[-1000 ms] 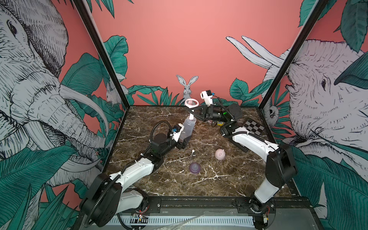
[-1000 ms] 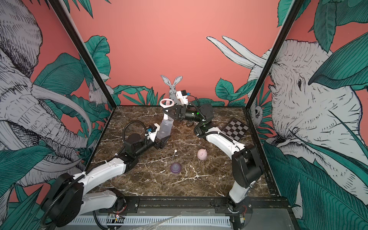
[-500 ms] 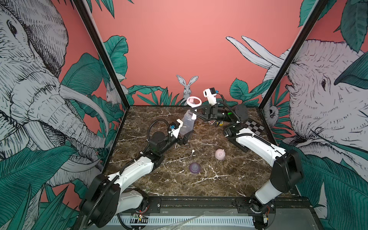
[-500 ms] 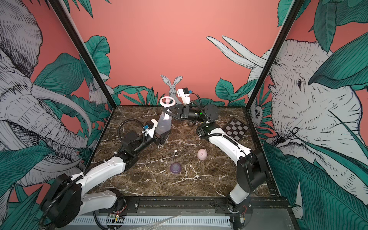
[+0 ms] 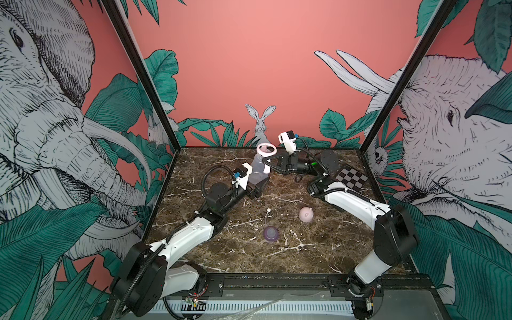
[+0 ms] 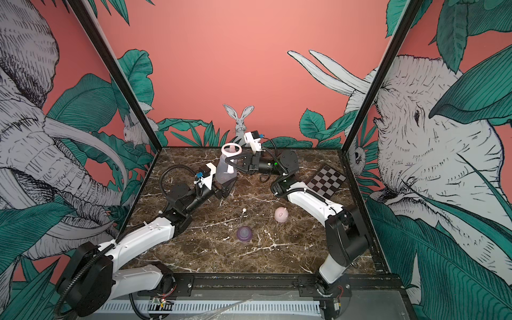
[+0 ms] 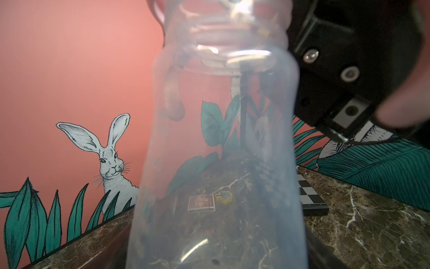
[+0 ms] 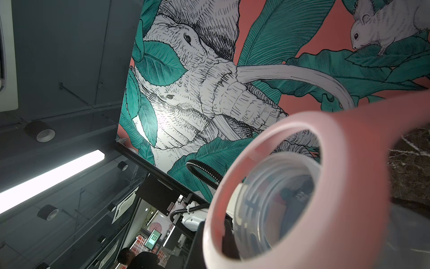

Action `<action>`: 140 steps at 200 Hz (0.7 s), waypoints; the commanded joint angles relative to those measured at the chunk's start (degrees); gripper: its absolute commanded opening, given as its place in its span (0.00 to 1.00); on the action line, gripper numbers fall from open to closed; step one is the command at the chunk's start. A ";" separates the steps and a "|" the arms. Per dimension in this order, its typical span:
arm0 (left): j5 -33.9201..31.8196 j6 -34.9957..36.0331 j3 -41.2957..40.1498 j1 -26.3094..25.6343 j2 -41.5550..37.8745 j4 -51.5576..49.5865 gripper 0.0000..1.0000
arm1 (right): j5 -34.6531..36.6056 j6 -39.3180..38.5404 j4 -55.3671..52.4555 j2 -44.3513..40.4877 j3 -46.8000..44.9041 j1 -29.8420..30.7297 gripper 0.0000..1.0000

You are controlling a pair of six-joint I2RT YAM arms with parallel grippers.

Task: Assemble the baby bottles
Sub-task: Put on the handle of the baby bottle.

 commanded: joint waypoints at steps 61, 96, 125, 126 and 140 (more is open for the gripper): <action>-2.02 -2.63 1.30 -0.08 0.38 9.60 0.59 | 4.77 4.99 10.95 2.22 -2.03 3.14 0.00; -2.53 -2.75 1.83 -0.08 0.53 9.68 0.59 | 4.28 4.00 8.84 2.41 -2.23 3.49 0.00; -3.37 -2.64 1.91 -0.08 0.17 9.61 0.59 | 4.22 0.46 4.99 0.98 -2.63 3.52 0.39; -3.40 -2.64 2.00 -0.12 0.16 9.56 0.59 | 4.21 0.22 4.72 0.89 -2.62 3.48 0.41; -4.08 -2.31 2.13 -0.12 0.16 8.84 0.58 | 3.59 -3.91 0.22 -0.97 -2.52 3.46 0.60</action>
